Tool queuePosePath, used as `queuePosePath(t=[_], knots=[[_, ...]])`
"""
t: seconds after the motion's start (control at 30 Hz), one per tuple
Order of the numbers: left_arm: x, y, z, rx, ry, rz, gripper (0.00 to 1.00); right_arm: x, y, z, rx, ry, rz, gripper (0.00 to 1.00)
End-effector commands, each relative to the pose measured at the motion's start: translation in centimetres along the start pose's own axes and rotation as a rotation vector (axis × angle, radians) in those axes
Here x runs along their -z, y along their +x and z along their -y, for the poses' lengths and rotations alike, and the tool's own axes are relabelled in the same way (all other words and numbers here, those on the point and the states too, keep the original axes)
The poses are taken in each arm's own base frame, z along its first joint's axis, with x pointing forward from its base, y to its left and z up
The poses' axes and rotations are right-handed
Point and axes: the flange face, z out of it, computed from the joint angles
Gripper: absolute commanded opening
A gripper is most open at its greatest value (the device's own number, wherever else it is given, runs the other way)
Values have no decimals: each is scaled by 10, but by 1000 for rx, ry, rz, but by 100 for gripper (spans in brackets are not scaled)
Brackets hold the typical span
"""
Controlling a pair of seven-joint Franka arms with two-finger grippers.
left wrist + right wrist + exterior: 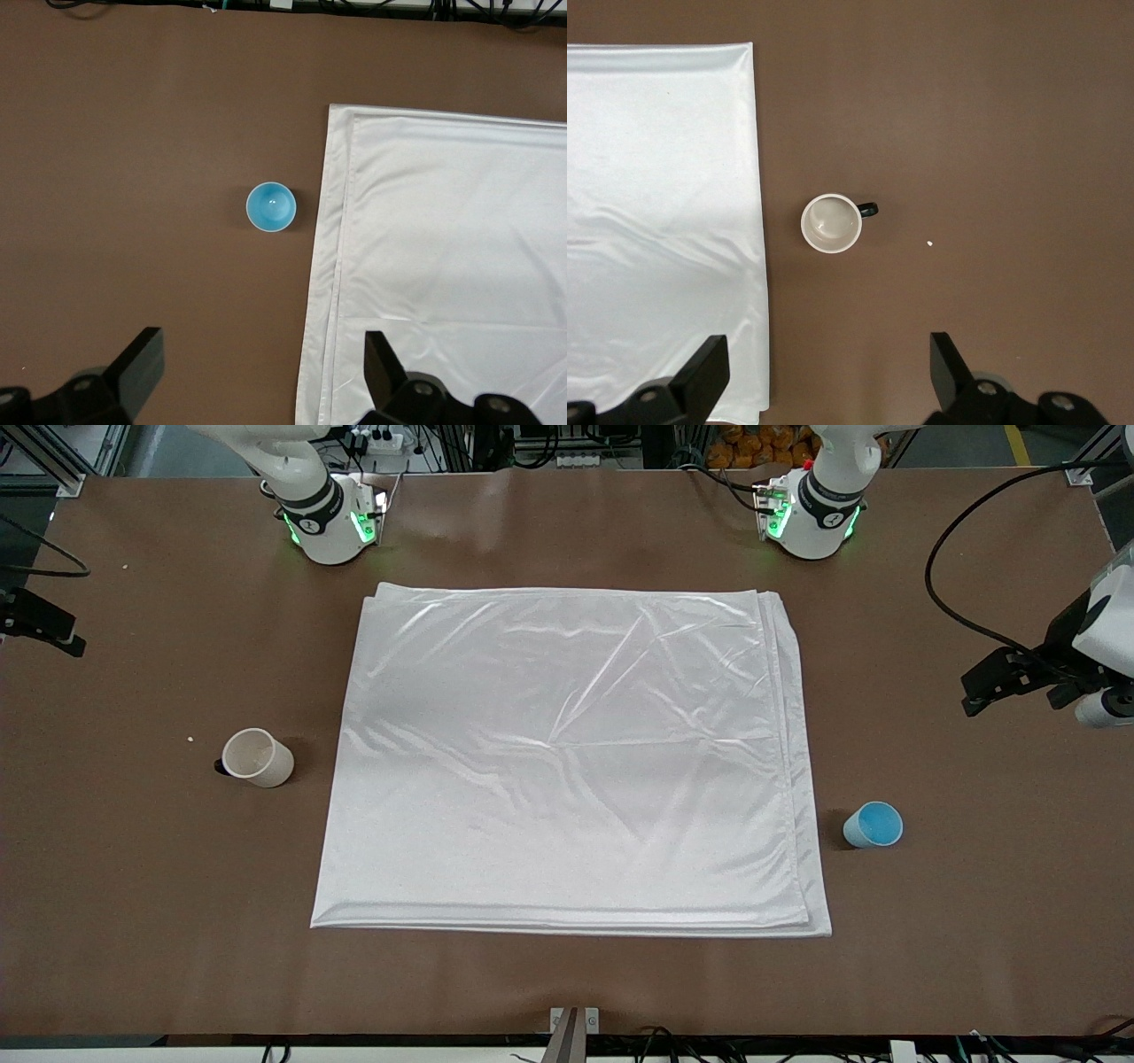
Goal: Place blue cup into white mug on cloth
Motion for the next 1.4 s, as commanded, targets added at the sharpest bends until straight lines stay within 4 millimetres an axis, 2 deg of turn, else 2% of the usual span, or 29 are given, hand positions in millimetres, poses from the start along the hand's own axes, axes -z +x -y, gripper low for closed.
queuePosePath(t=[0.0,0.47,0.8,0.93,1.03,1.37], knots=[[6,-4,6,4,-2,4,100,3,0,-1,-20,13,-1,100],[7,-4,6,-4,2,1,100,2,2,0,-19,11,-4,100],[-5,-3,11,-66,17,22,100,-1,3,-2,-20,11,1,100],[-20,0,15,-58,19,37,100,-4,5,-2,-19,11,1,100],[-41,3,16,-56,18,39,100,-12,6,-1,-17,12,12,100],[-127,16,54,-8,4,-37,100,-13,7,2,-9,10,6,100]])
